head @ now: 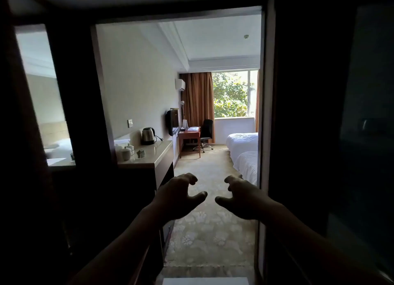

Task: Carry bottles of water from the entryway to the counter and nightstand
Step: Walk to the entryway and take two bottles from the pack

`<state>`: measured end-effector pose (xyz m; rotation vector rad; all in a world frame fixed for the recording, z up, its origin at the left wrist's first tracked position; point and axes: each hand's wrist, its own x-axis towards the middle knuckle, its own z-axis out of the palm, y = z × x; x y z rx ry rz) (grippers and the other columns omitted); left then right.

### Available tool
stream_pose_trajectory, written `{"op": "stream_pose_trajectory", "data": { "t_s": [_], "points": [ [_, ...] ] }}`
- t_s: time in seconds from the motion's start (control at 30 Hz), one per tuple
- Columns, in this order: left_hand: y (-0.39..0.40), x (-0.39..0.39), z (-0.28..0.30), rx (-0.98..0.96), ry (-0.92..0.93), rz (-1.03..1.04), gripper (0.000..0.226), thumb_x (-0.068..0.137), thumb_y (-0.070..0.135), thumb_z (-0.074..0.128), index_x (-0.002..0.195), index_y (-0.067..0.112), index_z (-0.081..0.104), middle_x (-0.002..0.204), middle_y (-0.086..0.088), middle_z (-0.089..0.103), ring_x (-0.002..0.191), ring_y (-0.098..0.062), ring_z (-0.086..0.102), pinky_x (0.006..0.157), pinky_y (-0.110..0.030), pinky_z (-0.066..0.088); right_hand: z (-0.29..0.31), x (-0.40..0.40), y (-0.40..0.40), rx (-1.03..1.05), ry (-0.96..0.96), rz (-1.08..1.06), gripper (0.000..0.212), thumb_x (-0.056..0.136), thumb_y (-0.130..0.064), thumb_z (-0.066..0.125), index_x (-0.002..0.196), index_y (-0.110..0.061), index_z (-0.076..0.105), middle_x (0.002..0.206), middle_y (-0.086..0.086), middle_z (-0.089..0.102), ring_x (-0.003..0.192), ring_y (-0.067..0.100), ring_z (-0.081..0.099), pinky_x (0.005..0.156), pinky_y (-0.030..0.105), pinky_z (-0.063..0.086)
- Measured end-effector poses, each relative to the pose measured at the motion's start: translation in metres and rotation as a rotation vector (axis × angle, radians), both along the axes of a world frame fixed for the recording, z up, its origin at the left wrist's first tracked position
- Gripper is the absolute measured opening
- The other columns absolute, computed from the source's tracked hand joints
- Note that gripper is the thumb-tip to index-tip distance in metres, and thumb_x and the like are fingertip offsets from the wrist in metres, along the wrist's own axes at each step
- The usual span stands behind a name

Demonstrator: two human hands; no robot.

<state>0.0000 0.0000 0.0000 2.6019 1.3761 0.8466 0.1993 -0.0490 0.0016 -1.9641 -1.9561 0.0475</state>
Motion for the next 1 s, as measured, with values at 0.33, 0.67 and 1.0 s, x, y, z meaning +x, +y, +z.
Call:
{"op": "stream_pose_trajectory", "data": {
  "t_s": [0.33, 0.67, 1.0],
  "points": [
    [0.277, 0.003, 0.014, -0.016, -0.038, 0.035, 0.064, 0.083, 0.058, 0.062, 0.133, 0.020, 0.053, 0.130, 0.004, 0.063, 0.114, -0.010, 0.061, 0.094, -0.030, 0.053, 0.018, -0.001, 0.274, -0.015, 0.082, 0.070, 0.074, 0.088, -0.054, 0.061, 0.145, -0.013, 0.037, 0.140, 0.007, 0.055, 0.127, 0.023, 0.050, 0.100, 0.034, 0.046],
    [0.488, 0.058, 0.035, -0.018, 0.001, -0.014, 0.062, 0.084, 0.057, 0.062, 0.134, 0.019, 0.053, 0.133, 0.004, 0.060, 0.120, -0.011, 0.057, 0.096, -0.028, 0.048, 0.037, 0.057, 0.496, 0.022, 0.023, -0.045, 0.096, 0.059, -0.081, 0.038, 0.135, -0.023, 0.042, 0.126, 0.003, 0.066, 0.111, 0.026, 0.061, 0.092, 0.047, 0.052],
    [0.685, 0.158, 0.018, -0.018, 0.025, 0.005, 0.061, 0.085, 0.056, 0.062, 0.133, 0.019, 0.053, 0.133, 0.004, 0.061, 0.117, -0.010, 0.058, 0.086, -0.018, 0.042, 0.023, 0.164, 0.699, -0.013, 0.104, 0.007, 0.077, 0.085, -0.056, 0.064, 0.144, -0.013, 0.038, 0.134, 0.007, 0.061, 0.114, 0.022, 0.061, 0.095, 0.037, 0.054]
  ]
}}
